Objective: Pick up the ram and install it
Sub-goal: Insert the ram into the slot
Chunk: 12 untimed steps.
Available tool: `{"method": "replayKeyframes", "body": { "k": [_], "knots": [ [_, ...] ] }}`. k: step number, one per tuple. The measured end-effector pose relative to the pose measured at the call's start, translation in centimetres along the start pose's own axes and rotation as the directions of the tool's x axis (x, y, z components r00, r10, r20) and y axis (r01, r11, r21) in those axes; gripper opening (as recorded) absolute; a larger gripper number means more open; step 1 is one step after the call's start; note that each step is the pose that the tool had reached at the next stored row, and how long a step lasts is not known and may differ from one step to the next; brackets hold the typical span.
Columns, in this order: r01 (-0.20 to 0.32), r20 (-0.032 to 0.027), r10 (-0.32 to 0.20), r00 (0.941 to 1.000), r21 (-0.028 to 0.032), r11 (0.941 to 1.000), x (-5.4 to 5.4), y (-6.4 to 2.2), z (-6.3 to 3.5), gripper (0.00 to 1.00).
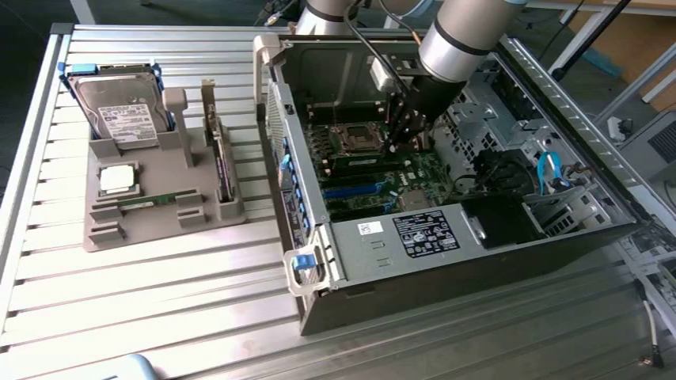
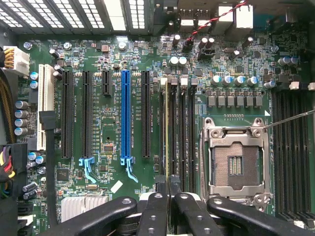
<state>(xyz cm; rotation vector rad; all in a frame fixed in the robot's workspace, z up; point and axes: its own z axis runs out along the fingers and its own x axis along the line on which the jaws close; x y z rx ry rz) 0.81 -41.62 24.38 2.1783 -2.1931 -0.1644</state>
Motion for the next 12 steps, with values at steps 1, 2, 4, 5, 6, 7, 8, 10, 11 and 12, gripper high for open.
{"method": "replayKeyframes", "body": {
  "k": [1,2,4,5,6,7,8,10,11,12],
  "knots": [
    [0.000,0.0000,0.000,1.0000,0.0000,1.0000,0.00,0.00,0.00,0.12],
    [0.000,-0.0001,0.000,1.0000,0.0000,1.0000,0.00,0.00,0.00,0.12],
    [0.000,-0.0002,0.000,1.0000,-0.0001,1.0000,0.00,-0.04,-0.01,0.12],
    [0.000,-0.0001,0.000,1.0000,0.0000,1.0000,0.00,-0.08,-0.01,0.12],
    [0.000,-0.0001,0.000,1.0000,0.0000,1.0000,0.00,-0.11,-0.02,0.12],
    [0.000,-0.0001,0.000,1.0000,-0.0001,1.0000,0.00,-0.14,-0.02,0.12],
    [0.000,-0.0001,0.000,1.0000,0.0000,1.0000,0.00,-0.14,-0.02,0.12],
    [0.000,-0.0001,0.000,1.0000,0.0000,1.0000,0.01,-0.14,-0.02,0.12],
    [0.000,-0.0001,0.000,1.0000,0.0000,1.0000,0.05,-0.14,-0.02,0.12],
    [0.000,-0.0001,0.000,1.0000,-0.0001,1.0000,0.08,-0.14,-0.02,0.12]
  ]
}}
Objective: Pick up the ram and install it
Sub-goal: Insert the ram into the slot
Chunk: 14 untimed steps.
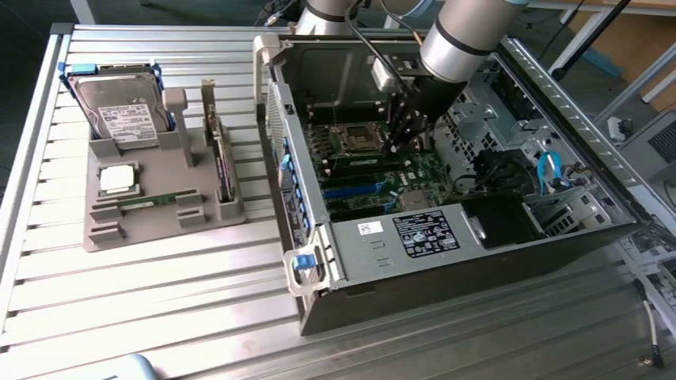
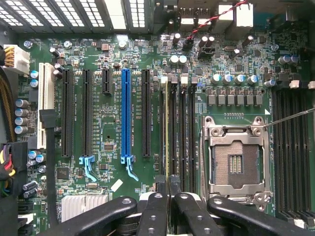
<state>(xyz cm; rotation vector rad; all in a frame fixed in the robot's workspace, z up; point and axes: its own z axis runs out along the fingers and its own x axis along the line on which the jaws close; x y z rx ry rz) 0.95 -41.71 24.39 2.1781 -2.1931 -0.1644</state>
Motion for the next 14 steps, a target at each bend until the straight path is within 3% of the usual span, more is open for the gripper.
{"method": "replayKeyframes", "body": {
  "k": [14],
  "knots": [
    [0.000,0.0001,0.000,1.0000,0.0000,1.0000,0.06,0.07,0.10,0.12]
  ]
}}
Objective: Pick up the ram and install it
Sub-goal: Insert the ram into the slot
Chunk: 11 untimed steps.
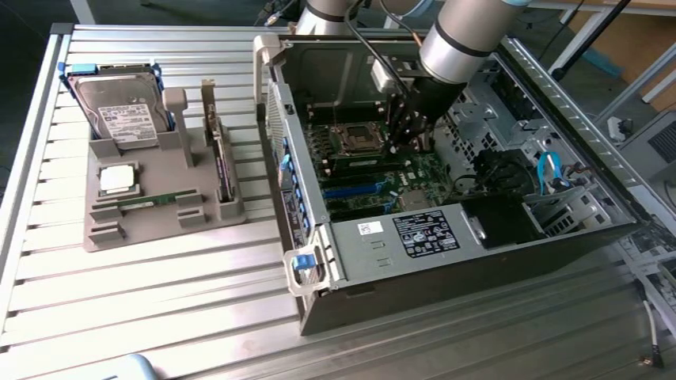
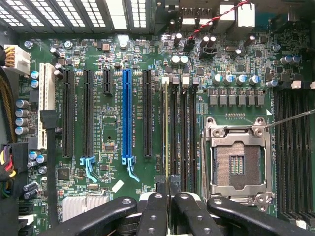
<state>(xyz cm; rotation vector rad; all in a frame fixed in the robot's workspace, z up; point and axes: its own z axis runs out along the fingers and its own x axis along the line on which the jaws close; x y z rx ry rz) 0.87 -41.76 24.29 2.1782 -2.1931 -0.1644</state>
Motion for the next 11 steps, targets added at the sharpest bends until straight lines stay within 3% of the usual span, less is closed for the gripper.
{"method": "replayKeyframes", "body": {
  "k": [11],
  "knots": [
    [0.000,0.0000,0.000,1.0000,0.0000,1.0000,-0.13,-0.01,0.13,0.12]
  ]
}}
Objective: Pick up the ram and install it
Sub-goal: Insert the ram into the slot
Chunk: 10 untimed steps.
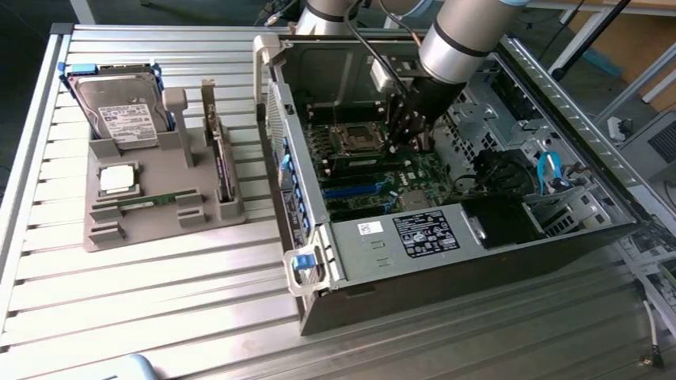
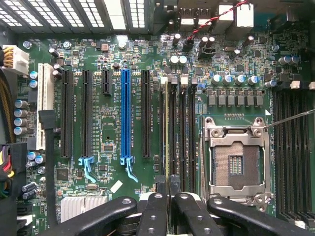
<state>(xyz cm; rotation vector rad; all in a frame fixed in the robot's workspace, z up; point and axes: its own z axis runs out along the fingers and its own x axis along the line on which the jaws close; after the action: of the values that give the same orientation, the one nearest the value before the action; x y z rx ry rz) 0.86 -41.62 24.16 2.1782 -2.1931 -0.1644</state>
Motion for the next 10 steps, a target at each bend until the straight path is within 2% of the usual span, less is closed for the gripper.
{"method": "replayKeyframes", "body": {
  "k": [10],
  "knots": [
    [0.000,-0.0001,0.000,1.0000,0.0000,1.0000,0.01,-0.02,0.15,0.12]
  ]
}}
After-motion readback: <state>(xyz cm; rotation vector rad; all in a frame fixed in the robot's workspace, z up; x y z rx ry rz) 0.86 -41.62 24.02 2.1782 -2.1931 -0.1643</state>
